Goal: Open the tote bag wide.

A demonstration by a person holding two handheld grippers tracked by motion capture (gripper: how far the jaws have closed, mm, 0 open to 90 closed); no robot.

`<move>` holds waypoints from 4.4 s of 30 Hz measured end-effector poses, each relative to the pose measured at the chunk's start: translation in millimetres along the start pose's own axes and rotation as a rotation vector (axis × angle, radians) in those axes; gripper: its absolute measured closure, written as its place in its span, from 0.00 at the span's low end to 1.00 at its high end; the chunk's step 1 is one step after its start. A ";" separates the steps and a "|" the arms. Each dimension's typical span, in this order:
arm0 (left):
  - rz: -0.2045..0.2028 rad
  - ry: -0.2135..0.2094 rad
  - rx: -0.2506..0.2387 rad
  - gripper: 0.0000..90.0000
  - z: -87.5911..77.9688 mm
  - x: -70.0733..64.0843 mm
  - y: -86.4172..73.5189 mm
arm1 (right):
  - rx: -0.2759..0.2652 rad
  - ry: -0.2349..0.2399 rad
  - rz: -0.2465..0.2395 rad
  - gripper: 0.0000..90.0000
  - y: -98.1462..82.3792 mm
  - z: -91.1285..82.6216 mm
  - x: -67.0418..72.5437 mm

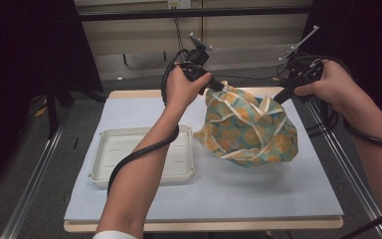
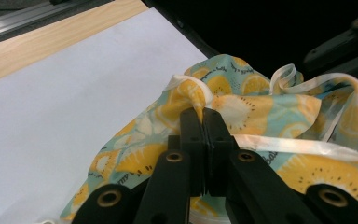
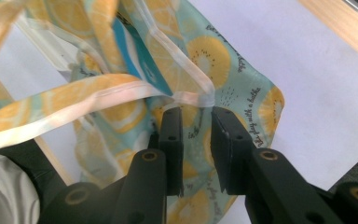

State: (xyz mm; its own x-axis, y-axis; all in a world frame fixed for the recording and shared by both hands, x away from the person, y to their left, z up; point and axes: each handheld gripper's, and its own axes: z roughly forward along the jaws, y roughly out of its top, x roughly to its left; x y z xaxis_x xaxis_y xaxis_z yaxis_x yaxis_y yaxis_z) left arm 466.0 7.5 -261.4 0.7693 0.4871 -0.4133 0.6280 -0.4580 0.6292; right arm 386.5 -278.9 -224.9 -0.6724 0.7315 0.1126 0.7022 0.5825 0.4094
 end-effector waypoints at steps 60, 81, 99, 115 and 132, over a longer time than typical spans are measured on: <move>0.030 -0.063 -0.126 0.36 -40.7 17.4 -38.4 | 0.018 -0.033 0.088 1.00 5.0 14.5 -6.6; 0.088 -0.074 -0.047 0.96 -25.2 -4.1 -13.1 | 0.015 -0.033 0.089 1.00 -1.2 16.7 -11.3; 0.011 -0.056 0.003 1.00 -48.1 20.9 -50.5 | 0.026 -0.041 0.111 1.00 -5.2 14.0 -14.7; 0.072 -0.019 -0.046 0.75 -42.9 4.3 -22.8 | 0.028 -0.042 0.101 0.92 -6.9 12.2 -14.7; 0.059 0.020 -0.060 0.97 -20.2 3.4 6.7 | -0.011 -0.045 0.046 0.64 6.5 -1.5 -3.1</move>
State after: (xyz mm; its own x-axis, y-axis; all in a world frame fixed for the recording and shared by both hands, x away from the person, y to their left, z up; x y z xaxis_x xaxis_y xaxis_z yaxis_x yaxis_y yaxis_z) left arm 470.4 21.1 -245.3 0.8018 0.4758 -0.3616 0.5733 -0.4415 0.6902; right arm 392.8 -277.9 -221.2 -0.6285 0.7725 0.0906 0.7292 0.5446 0.4143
